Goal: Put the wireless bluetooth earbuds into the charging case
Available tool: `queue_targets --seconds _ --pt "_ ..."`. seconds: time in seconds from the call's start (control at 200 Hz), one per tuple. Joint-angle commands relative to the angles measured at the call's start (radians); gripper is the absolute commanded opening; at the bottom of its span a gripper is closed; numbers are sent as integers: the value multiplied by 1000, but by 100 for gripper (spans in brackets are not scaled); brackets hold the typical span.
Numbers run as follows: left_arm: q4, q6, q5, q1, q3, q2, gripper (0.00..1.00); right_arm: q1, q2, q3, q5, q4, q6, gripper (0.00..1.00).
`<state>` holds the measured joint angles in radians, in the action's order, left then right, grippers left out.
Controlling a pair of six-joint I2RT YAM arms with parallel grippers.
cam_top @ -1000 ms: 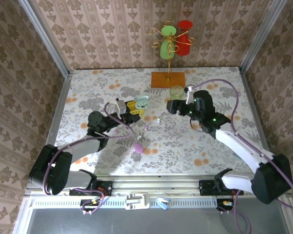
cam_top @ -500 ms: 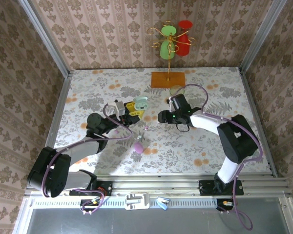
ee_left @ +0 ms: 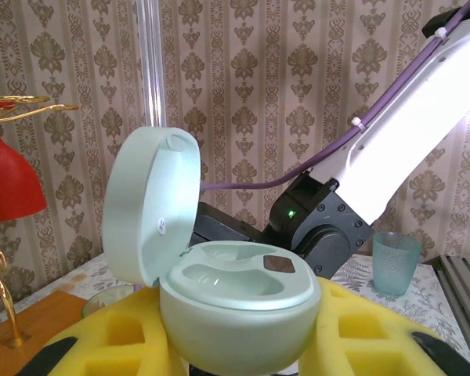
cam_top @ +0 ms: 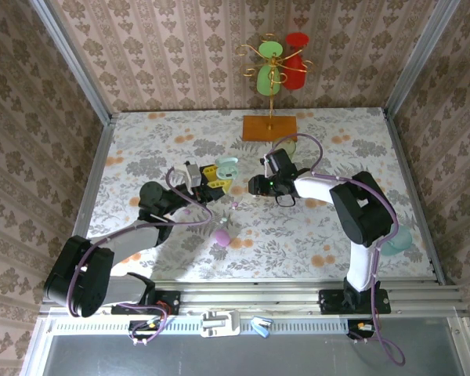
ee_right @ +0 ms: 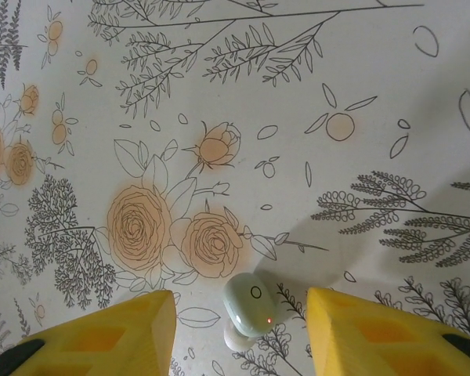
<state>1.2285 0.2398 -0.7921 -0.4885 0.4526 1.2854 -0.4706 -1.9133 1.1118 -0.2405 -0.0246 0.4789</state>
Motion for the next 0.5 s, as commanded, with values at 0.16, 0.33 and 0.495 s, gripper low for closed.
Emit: queue_targets --seconds 0.16,0.33,0.495 --pt "48 21 -34 5 25 15 11 -7 -47 31 -26 24 -20 46" --pt "48 21 -37 5 22 17 10 -9 -64 36 -58 33 -14 44" --pt "48 20 -36 5 18 15 10 -8 -64 26 -84 43 -9 41"
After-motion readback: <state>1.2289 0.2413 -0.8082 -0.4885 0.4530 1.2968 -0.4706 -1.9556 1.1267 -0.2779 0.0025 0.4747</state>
